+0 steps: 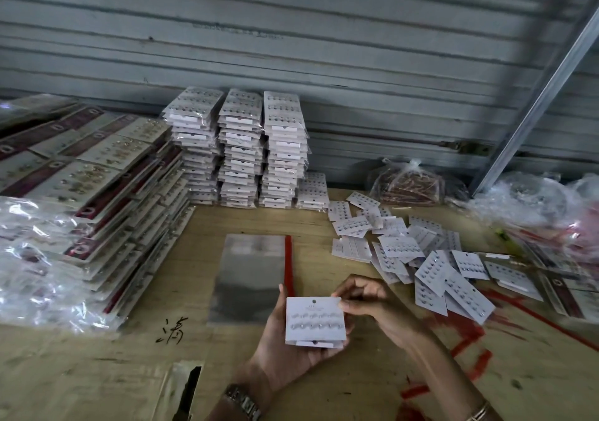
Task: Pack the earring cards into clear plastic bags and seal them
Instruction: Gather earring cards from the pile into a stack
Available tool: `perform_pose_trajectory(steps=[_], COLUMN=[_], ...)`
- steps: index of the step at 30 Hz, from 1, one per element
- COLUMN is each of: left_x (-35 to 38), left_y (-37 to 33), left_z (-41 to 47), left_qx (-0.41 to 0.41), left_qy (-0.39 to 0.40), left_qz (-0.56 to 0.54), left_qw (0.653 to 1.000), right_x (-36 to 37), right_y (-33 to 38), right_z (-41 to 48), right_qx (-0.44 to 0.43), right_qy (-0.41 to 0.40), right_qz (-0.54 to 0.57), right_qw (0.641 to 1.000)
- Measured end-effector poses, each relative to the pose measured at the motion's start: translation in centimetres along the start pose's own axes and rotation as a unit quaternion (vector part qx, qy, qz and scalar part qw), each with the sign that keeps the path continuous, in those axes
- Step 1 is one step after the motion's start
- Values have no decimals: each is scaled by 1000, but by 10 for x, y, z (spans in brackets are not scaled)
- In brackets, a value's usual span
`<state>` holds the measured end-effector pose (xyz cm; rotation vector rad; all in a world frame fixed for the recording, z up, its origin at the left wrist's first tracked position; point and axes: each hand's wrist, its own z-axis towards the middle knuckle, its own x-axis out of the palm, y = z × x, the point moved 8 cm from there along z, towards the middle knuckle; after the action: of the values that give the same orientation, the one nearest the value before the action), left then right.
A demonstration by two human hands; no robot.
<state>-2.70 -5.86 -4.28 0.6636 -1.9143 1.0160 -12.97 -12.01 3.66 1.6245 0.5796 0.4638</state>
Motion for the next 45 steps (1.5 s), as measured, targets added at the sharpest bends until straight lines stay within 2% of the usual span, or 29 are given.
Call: perform_pose_trajectory(steps=[4,11,15,17,20,22,26,31,35,40,45], left_x=[5,18,16,15,12,12,9,4,4,3,2], left_y=[-1,-4,-4,-5,-5,-5,-7,-8,-8,-7,-6], left_z=[-2,-4,-4,-3,-3,-2,-1,-1,-2,-2,-1], left_qx=[1,18,20,23,32,35,45,43,44,42,33], left_qy=[11,59,55,49,42,39,27,16,15,9,-3], left_qz=[19,29,29,25,21,34,43,32,21,32,51], left_qw=[1000,998,998,998,998,998,998,998,999,999,998], right_x=[-2,-5,-4,-4,0,16,37,43,43,43,36], right_y=[-4,-8,-5,1,17,20,8,5,9,11,18], right_z=[-2,-6,-8,-7,-10,-13,-12,-10,-14,-17,-19], right_qx=[11,16,-5,-41,-128,-161,-119,-92,-97,-94,-83], right_qy=[7,8,11,-15,-77,-48,4,17,11,5,-15], right_qz=[-13,-97,-178,-241,-338,-383,-468,-434,-450,-436,-391], right_qw=[1000,995,984,969,929,908,875,896,888,895,916])
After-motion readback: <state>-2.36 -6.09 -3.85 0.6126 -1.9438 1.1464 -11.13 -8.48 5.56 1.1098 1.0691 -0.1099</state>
